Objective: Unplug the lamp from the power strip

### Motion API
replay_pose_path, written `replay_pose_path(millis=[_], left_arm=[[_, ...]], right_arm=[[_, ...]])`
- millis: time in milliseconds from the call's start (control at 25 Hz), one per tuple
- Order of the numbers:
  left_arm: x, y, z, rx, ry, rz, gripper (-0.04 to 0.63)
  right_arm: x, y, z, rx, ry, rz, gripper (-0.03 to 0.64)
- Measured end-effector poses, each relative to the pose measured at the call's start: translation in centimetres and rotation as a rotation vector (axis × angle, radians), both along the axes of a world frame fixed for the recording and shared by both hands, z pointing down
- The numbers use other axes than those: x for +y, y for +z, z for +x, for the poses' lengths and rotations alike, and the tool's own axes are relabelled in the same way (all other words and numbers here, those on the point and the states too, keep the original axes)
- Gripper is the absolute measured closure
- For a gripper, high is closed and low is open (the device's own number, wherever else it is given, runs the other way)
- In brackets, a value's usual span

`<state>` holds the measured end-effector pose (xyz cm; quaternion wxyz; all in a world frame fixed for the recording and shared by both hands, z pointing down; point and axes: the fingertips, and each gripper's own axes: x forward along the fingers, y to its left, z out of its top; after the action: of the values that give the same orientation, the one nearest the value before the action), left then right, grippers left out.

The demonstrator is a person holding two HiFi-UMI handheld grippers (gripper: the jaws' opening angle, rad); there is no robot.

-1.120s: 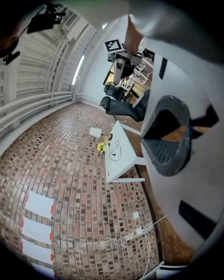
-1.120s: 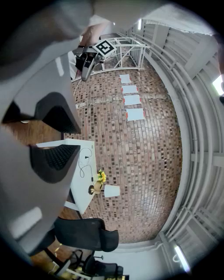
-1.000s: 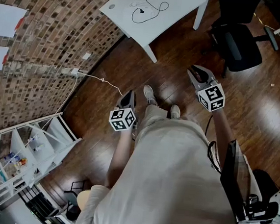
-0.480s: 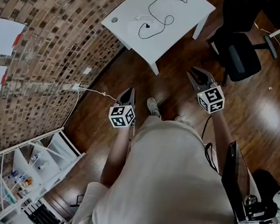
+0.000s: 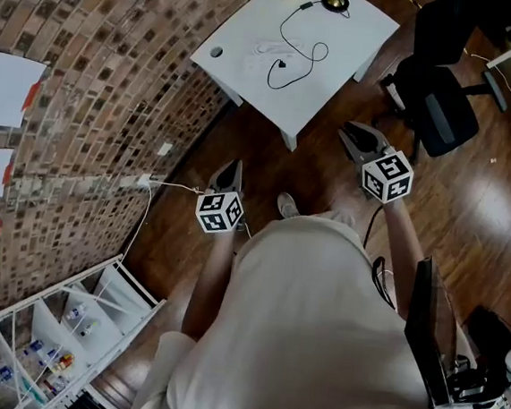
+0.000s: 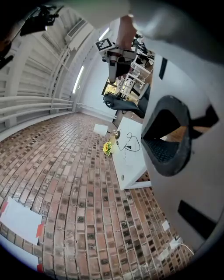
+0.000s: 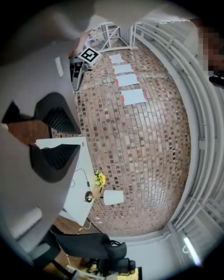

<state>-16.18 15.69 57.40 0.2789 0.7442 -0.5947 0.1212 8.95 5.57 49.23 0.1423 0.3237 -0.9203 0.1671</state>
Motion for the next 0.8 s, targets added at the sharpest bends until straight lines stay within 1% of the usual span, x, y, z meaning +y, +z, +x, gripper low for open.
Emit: replay_pose_path(millis=[120, 240, 400, 560, 800], left_arm=[[-1.1, -0.2, -1.9, 0.01, 0.002, 0.015, 0.589], [-2.3, -0.3, -3.2, 0.014, 0.009, 0.028, 0.589], [-3.5, -0.3, -4.0, 0.029, 0.015, 0.031, 0.589], [-4.4, 0.5, -3.4, 0.038, 0.03, 0.014, 0.589], [-6.7, 1.8, -1.9, 0.026, 0.04, -0.03, 0.589]], right_arm=[[-0.8, 0.7, -1.5, 0.05, 0.007, 0.009, 0.554], [-1.7, 0.8, -2.8, 0.055, 0.015, 0.01, 0.554], [-2.7, 0.5, -4.0, 0.073, 0.014, 0.018, 0.554], [-3.6, 1.1, -4.2, 0.109, 0.005, 0.027, 0.554], [-6.6, 2.6, -3.6, 0.126, -0.011, 0.022, 0.554]])
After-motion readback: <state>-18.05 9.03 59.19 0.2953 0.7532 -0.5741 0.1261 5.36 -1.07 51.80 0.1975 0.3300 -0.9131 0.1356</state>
